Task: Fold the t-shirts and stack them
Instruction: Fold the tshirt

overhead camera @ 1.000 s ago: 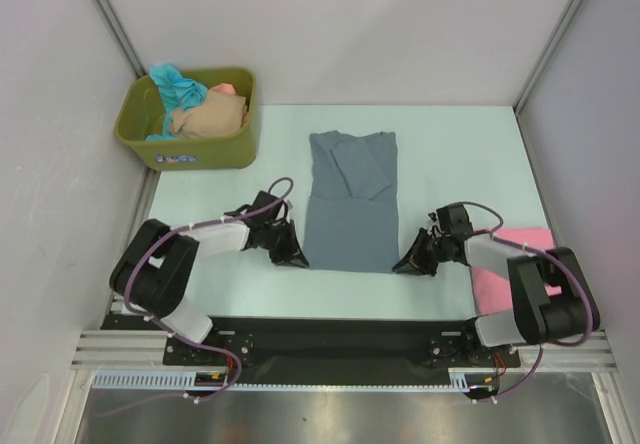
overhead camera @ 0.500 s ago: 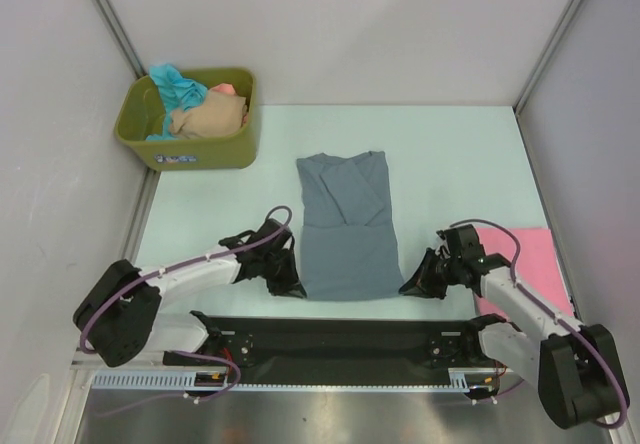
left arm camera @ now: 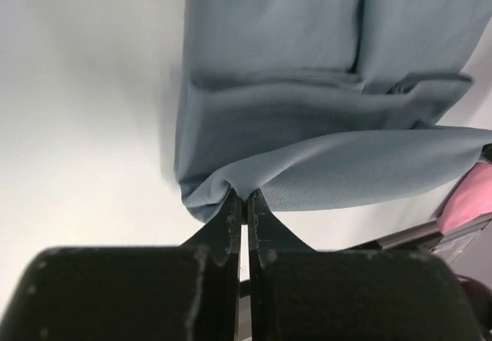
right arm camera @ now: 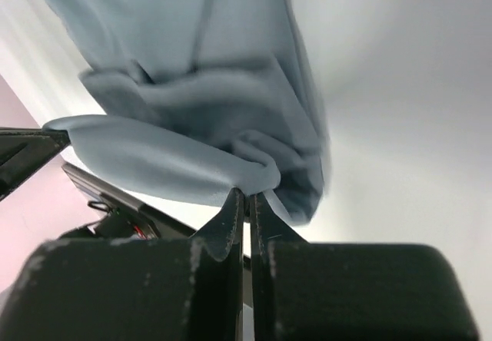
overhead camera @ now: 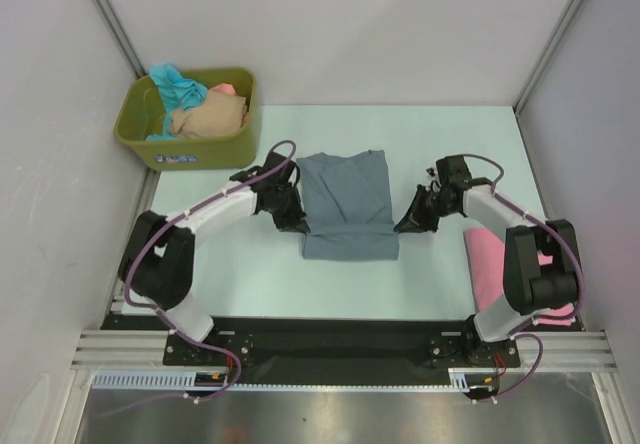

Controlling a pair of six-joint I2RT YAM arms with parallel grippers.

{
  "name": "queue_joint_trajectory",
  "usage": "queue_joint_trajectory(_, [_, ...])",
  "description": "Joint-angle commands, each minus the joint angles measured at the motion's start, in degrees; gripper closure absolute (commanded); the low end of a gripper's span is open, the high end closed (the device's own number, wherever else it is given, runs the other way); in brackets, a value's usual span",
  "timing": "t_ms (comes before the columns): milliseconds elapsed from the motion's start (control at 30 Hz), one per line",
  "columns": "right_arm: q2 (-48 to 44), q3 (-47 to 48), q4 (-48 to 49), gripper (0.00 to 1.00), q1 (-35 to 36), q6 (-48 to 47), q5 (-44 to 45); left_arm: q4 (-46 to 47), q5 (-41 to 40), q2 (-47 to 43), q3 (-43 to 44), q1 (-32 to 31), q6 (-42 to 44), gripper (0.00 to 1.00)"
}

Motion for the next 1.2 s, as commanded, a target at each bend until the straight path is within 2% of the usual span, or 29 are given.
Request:
queue_joint_trajectory(0, [6.2, 8.1, -1.2, 1.00, -1.7, -3.4, 0.1, -3.4, -1.3, 4.8, 7.3, 2.9, 4.8, 1.00])
queue_joint_trajectory(233, [21.4, 27.8, -4.8, 1.00, -2.8, -4.9, -1.5, -5.8, 0.4, 15.8, 22.4, 7.6, 7.6, 1.00])
queue_joint_trajectory(633, [38.3, 52.1, -8.0, 1.00, -4.6, -4.3, -5.7, -7.4, 2.0, 28.1, 40.7, 11.2, 7.8, 0.99])
queue_joint_trajectory(867, [44.2, 59.8, -3.8, 1.00, -5.5, 0.0, -8.7, -7.0, 3.1, 33.3, 49.2, 13.0, 6.4, 1.00])
queue_joint_trajectory(1167, [49.6, 67.4, -0.6, 1.00, -5.6, 4.7, -10.6, -5.6, 4.2, 37.0, 55.2, 14.6, 5.1, 1.00])
